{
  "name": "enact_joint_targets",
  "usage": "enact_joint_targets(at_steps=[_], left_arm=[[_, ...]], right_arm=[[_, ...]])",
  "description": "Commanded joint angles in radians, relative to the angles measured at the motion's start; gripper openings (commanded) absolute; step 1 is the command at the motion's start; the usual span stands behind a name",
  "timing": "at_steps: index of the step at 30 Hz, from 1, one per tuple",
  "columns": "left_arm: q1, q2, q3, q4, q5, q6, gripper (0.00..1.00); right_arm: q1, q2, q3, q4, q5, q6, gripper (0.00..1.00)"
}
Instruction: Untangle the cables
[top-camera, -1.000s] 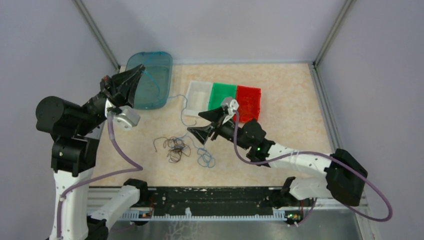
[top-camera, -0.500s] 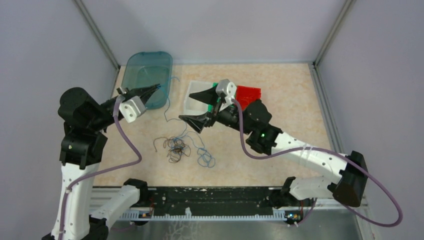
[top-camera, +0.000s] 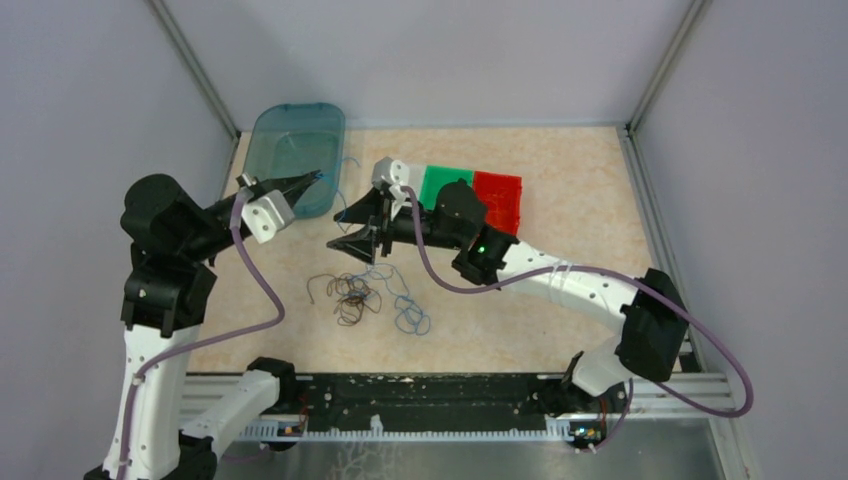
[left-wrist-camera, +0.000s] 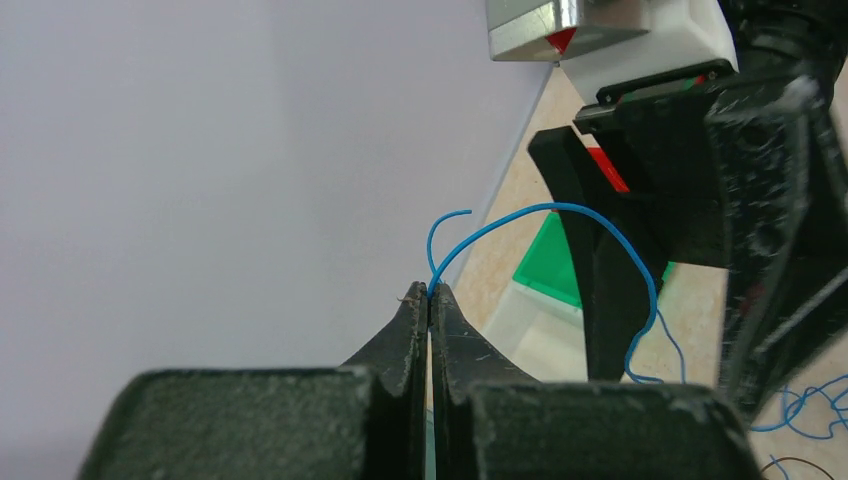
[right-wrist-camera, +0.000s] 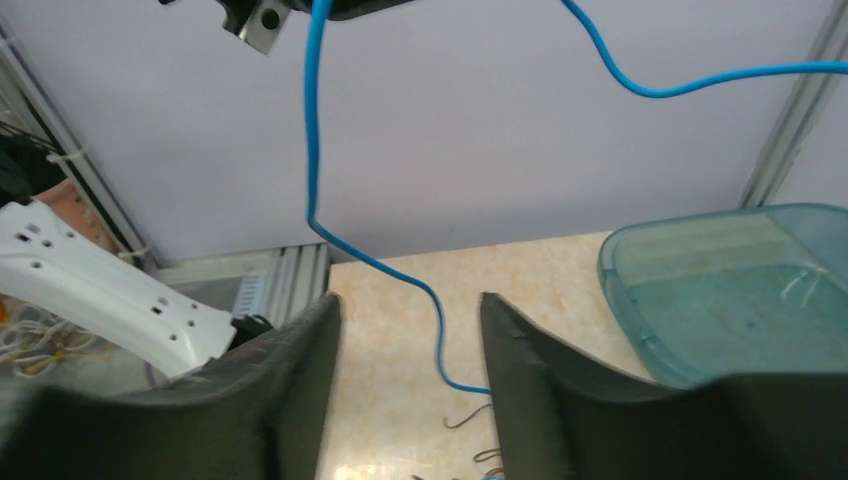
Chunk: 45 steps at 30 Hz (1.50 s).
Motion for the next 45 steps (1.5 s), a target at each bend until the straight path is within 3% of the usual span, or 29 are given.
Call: enact_joint_targets(at_steps=[1,5,14,15,16,17,18,19,20,31,37,45], left_arm=[[-0.002,-0.013,0.002,-0.003,-0.003,0.001,0.0],[-0.002,-0.029,-0.033,-0.002,-0.026,-0.008,0.0],[-0.002,-0.034,-0.107,-0.017,-0.071,-0.143,0.0],[-0.002,-0.032,-0.107,-0.017,-0.071,-0.162,0.04],[-0.002,-0.027,-0.106,-0.017,-0.075,-0.172,0.1],[-0.001,-0.025,-0.103,-0.02,-0.081,-0.193,0.42],[-0.001,-0.02,-0.101,-0.029,-0.082,-0.199,0.63],[-0.002,-0.015,-0.099,-0.045,-0.082,-0.2,0.96],[-0.001,-0.009,-0.095,-0.062,-0.086,-0.195,0.99],[-0.001,0.063,-0.069,-0.207,-0.144,-0.242,1.0],[-0.001,0.081,-0.129,-0.177,-0.142,-0.285,1.0],[0.002,0.094,-0.172,-0.135,-0.156,-0.311,1.0]], right_arm=[[0.013,0.0,0.045,0.038,0.015,-0.002,0.44],[0.01,-0.026,0.037,0.046,0.102,-0.016,0.0],[-0.073,-0.086,-0.007,0.094,0.11,0.079,0.0],[-0.076,-0.091,-0.01,0.092,0.116,0.077,0.0],[-0.079,-0.096,-0.013,0.093,0.122,0.077,0.0],[-0.083,-0.101,-0.017,0.093,0.132,0.077,0.0],[-0.087,-0.105,-0.019,0.094,0.149,0.078,0.0],[-0.093,-0.109,-0.021,0.095,0.17,0.08,0.0],[-0.101,-0.11,-0.022,0.096,0.19,0.08,0.0],[-0.262,0.01,0.034,0.016,0.298,0.042,0.0],[-0.316,0.121,0.053,-0.003,0.349,-0.01,0.0],[-0.35,0.322,0.198,-0.05,0.361,-0.038,0.0]])
